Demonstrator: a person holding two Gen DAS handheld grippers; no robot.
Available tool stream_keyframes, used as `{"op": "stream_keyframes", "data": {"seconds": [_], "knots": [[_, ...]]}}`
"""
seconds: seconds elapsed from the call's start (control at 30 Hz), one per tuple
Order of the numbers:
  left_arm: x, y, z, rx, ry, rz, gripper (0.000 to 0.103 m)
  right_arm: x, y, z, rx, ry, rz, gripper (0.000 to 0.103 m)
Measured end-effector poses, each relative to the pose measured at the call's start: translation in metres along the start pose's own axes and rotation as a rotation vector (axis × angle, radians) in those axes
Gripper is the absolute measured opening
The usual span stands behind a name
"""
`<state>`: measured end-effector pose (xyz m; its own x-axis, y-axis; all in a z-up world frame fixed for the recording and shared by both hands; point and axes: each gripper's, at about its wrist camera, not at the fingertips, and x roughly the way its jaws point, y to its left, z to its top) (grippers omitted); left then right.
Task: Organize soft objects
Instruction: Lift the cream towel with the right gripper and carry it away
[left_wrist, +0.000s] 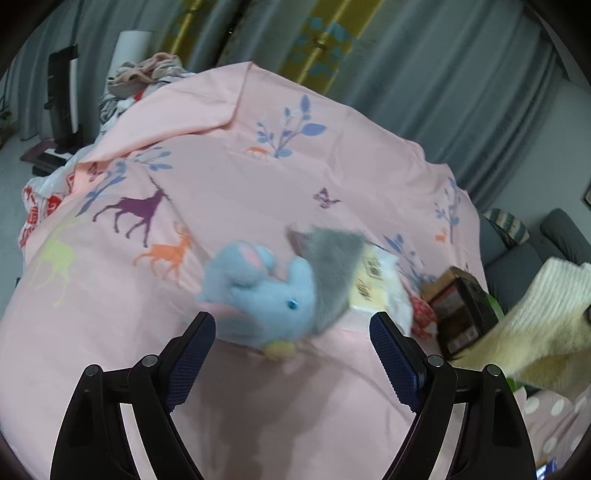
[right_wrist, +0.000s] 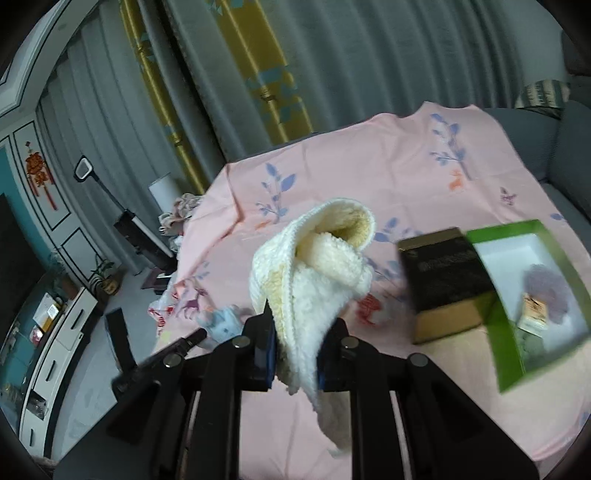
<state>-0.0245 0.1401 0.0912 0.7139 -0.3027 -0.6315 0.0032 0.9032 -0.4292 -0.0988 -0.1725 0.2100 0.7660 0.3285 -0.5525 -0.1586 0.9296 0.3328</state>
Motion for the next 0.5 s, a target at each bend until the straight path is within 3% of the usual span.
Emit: {"op": "stream_keyframes", "data": {"seconds": [0.13,0.23,0.37,0.5], "knots": [[-0.007,-0.014,-0.014,0.016,0.043,-0.053,0.086,0.026,0.003,-0.022,-0.011,0.068,0.031,0.016],[-0.006,-0.017,-0.026,0.010,0.095,-0.073,0.086,0.073,0.004,-0.051,0.009,0.219,0.086,0.016],[-0.003,-0.012,-0.037,-0.010,0.141,-0.029,0.086,0.149,0.009,-0.090,0.083,0.445,0.229,0.016],[0.001,-0.009,-0.049,-0.013,0.196,-0.006,0.086,0.212,0.008,-0.118,0.133,0.581,0.189,0.019]]}}
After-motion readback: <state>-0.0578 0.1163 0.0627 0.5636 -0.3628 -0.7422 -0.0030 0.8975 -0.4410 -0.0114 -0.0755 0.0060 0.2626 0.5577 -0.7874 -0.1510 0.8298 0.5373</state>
